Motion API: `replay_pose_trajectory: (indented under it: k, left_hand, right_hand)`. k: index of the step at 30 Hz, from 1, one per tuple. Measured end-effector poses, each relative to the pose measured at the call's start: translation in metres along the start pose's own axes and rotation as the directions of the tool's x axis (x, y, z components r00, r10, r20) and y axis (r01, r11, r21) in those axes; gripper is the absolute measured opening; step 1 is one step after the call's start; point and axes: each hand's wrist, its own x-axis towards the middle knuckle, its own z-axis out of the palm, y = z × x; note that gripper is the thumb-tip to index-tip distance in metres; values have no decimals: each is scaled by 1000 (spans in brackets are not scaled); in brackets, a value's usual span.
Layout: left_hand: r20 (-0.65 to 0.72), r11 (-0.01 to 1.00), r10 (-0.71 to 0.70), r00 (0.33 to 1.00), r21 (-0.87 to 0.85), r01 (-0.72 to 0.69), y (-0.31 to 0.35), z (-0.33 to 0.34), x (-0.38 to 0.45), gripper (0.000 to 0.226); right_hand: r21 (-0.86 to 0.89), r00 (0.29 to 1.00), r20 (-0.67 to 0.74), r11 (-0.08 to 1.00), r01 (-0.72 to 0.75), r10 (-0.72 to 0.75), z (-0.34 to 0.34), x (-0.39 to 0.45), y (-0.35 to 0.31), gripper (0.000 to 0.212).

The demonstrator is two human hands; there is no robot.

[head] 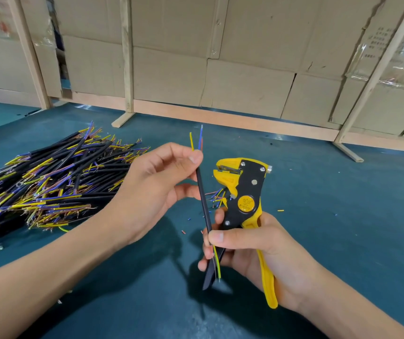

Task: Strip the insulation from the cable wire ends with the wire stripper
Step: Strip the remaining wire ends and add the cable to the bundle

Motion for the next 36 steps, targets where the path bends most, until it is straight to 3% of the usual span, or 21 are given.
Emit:
replay_pose_trajectory:
  k: [4, 9, 20, 24, 26, 31, 36]
  left_hand:
    - [-105, 924, 201, 974, 349, -153, -5, 0, -1, 30]
    - [-73, 875, 297, 952, 421, -241, 0, 0, -3, 52]
    - [-191, 900, 164, 968, 431, -68, 2, 2, -3, 49]
    - [-193, 878, 150, 970, 477, -41, 1, -1, -3, 47]
    - [-197, 895, 122, 973, 446, -22, -1, 0, -4, 46]
    - [-211, 985, -53, 976, 149, 85, 1, 2, -2, 52]
    - [-152, 974, -226, 962, -52, 220, 4, 4, -3, 41]
  right_hand:
    - [-34, 1000, -1, 999, 10, -10, 1, 0, 1, 21]
    - [-62, 999, -4, 997, 42, -42, 3, -3, 1, 21]
    - [-202, 983, -131, 975, 98, -126, 9, -6, 1, 25]
    - [-389, 956, -171, 908, 157, -239, 11, -10, -1, 21]
    - [-451, 945, -174, 875, 172, -276, 14, -13, -1, 19]
    - [-570, 924, -173, 799, 189, -342, 19, -17, 1, 22]
    - [-611, 917, -155, 766, 203, -366, 15, -18, 1, 21]
